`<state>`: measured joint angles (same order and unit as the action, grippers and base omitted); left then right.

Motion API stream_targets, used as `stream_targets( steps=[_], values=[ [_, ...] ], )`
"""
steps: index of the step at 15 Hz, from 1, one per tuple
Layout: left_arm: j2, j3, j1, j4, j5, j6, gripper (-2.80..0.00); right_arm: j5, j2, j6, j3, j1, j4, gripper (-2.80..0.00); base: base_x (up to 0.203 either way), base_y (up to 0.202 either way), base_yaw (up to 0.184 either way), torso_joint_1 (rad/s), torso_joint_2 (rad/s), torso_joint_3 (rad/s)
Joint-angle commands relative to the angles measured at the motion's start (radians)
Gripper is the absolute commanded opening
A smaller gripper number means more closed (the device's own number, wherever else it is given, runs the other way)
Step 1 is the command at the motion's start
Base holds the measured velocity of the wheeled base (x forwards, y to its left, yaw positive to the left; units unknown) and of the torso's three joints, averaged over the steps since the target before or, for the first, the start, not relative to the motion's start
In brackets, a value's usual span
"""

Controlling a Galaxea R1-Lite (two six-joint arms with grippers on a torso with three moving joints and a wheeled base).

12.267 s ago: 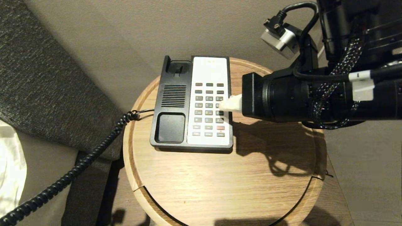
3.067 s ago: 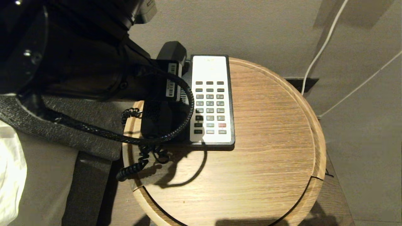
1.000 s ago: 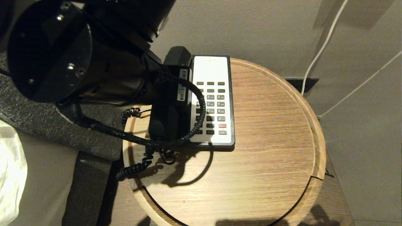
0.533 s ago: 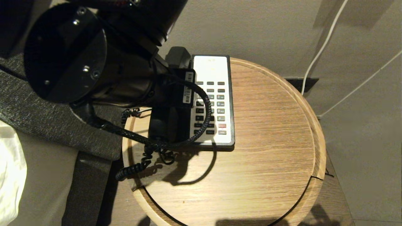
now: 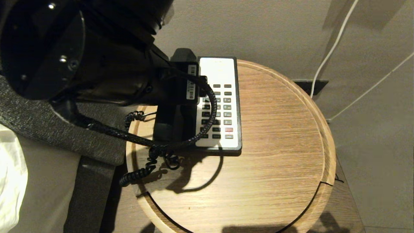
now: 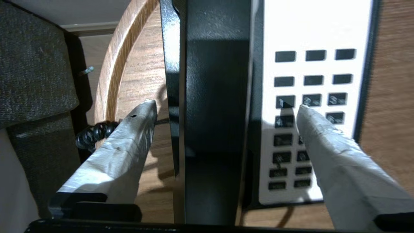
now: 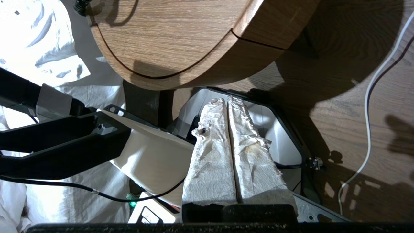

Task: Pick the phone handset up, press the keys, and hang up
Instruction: Put the handset back, then end the call using the dial pad

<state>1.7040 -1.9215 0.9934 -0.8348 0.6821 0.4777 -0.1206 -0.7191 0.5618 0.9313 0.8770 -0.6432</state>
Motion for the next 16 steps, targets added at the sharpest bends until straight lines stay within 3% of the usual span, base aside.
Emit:
stream_targets(
  steps=[1,4,5,16],
  values=[
    [-0.030,-0.001,-0.001,-0.007,0.003,0.004,0.00,-0.001,-0.005,0.003,-0.002,0.000,-0.003,-2.80,0.000,0.000,0.000,0.000,0.00,0.000],
    [-0.068,-0.002,-0.001,-0.013,-0.002,0.021,0.00,-0.001,-0.006,0.003,-0.003,0.000,-0.004,-2.80,0.000,0.000,0.000,0.000,0.00,0.000],
    [-0.086,0.003,-0.001,-0.016,-0.004,0.025,-2.80,-0.001,-0.006,0.003,-0.003,0.000,-0.004,-2.80,0.000,0.000,0.000,0.000,0.00,0.000],
    [-0.130,0.081,-0.093,-0.035,0.000,0.033,-2.80,-0.001,-0.003,0.003,-0.006,0.000,-0.003,-2.80,0.000,0.000,0.000,0.000,0.00,0.000]
  ],
)
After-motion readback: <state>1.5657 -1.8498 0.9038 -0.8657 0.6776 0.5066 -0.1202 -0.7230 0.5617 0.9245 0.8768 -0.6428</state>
